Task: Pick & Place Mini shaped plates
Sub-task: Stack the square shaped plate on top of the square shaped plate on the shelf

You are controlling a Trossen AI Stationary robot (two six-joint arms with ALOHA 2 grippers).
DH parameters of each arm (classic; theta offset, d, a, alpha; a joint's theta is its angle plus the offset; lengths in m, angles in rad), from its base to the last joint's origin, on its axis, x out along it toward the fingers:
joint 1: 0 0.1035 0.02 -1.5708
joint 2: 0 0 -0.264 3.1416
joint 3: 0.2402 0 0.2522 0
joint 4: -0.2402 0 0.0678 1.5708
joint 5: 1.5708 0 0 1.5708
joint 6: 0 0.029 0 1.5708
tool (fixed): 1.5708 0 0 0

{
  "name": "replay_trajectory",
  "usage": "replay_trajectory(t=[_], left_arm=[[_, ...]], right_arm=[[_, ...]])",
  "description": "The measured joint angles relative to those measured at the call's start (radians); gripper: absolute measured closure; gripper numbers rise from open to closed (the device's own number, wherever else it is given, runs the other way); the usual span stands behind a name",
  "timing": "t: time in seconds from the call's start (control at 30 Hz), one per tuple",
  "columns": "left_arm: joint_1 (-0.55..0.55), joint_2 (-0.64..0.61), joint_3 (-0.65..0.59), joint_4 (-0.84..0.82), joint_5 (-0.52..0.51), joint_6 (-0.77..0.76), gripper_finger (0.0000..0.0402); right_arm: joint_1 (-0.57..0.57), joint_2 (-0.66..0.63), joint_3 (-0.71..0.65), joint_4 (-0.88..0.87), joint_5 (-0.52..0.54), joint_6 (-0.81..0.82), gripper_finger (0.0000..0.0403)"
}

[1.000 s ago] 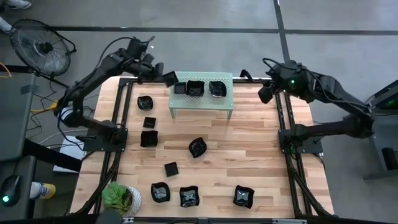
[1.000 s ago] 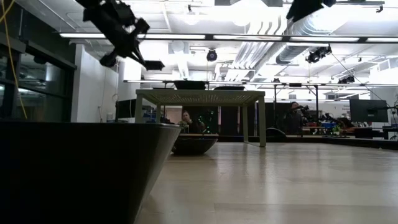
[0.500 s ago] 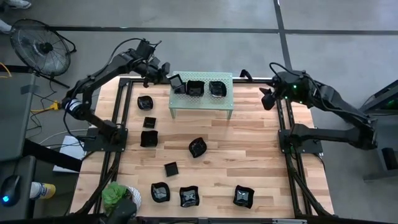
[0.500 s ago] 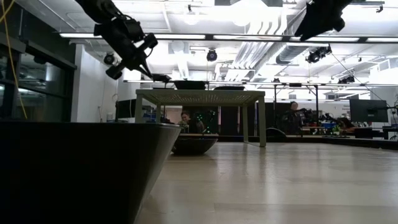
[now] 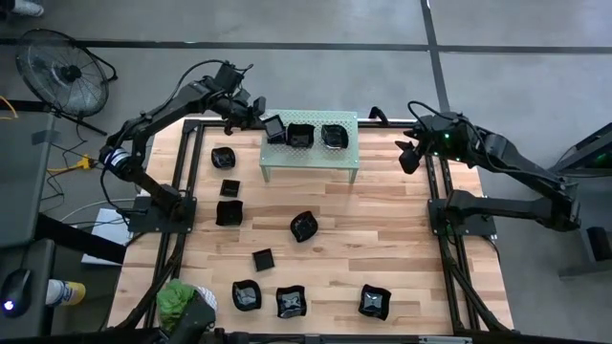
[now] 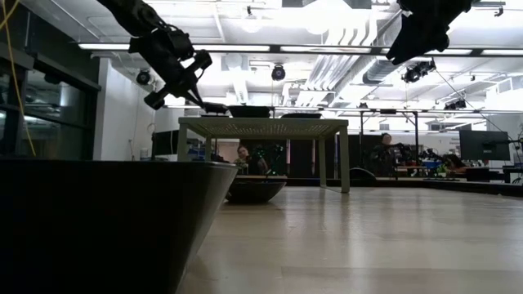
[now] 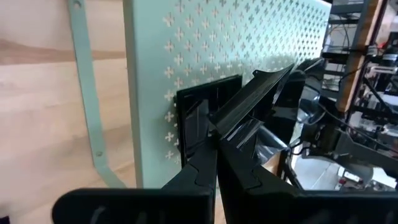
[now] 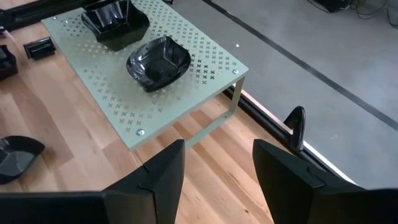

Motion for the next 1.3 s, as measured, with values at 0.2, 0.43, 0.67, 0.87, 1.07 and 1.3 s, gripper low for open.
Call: replay_trajectory(t=[0.2,0.43,0.67,0.87,1.07,1.3], left_arm=[[0.002,0.013,0.0,0.003,0.02,0.019,0.0401],[0.065,0.011,0.005,-0.012,0.09,0.081,0.0401],[0.136,0.054,0.167,-0.237,0.072,0.235,0.0401],[0.138,0.21,0.374,-0.534,0.07,0.427,0.0401],[0.116,0.324,0.487,-0.631,0.082,0.492,0.0401],[0.055,0.353,0.5,-0.628,0.104,0.47,0.0401]], right_arm=[[0.0,0.0,0.0,0.001,0.0,-0.013,0.0217],[0.0,0.0,0.0,0.001,-0.01,-0.014,0.0217],[0.0,0.0,0.0,-0.006,-0.015,-0.005,0.0217],[0.0,0.0,0.0,-0.006,-0.015,0.005,0.0217],[0.0,0.0,0.0,-0.008,-0.015,0.027,0.0217],[0.0,0.0,0.0,-0.013,-0.015,0.039,0.0217]])
